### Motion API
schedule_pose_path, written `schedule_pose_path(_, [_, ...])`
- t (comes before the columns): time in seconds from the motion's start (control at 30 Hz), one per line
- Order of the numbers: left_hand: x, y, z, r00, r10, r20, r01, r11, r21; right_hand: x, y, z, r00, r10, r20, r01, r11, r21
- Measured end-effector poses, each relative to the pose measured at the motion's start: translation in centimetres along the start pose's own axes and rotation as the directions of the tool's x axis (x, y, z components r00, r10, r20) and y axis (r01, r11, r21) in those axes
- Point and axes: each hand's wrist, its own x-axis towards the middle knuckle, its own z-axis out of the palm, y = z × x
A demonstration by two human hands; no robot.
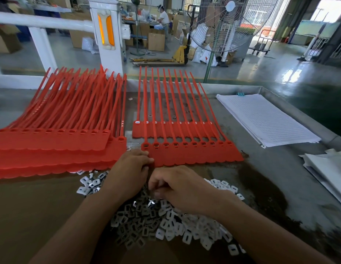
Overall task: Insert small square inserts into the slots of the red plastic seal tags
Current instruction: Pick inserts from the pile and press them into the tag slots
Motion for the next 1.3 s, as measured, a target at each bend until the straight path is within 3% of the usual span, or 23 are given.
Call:
schedule_pose_path(0.53, [0.0,0.0,0.2,1.000,-0.014,0.003,0.014,1.000,0.018,-0.4,0.7,-0.9,0.995,-0.006,-0.095,0.013,0.997,0.073])
schedule_pose_path(0.77, [0.1,0.2,0.2,1.000,-0.029,0.008,0.029,0.999,0.027,-0.8,2.1,-2.5,0.963,0.140,-0.232,-0.118,0.987,0.105])
schedule_pose_path(0.93, [0.0,0.2,0.1,0.999,-0.038,0.010,0.037,0.999,0.026,-1.0,4.5,-4.4,0.900,0.243,-0.361,-0.212,0.969,0.125])
schedule_pose_path(1.03, [0.0,0.3,0.0,0.999,-0.042,0.018,0.041,0.999,0.023,-1.1,6.7,-5.2,0.848,0.312,-0.428,-0.232,0.946,0.228])
schedule_pose_path(1.2, [0.0,0.3,-0.1,0.999,-0.039,0.019,0.039,0.999,0.024,-1.1,10.4,-6.6,0.719,0.498,-0.485,-0.324,0.858,0.400])
schedule_pose_path(1.3, [0.1,0.3,-0.1,0.999,-0.038,0.018,0.037,0.999,0.018,-1.3,11.7,-7.5,0.638,0.536,-0.553,-0.374,0.843,0.385])
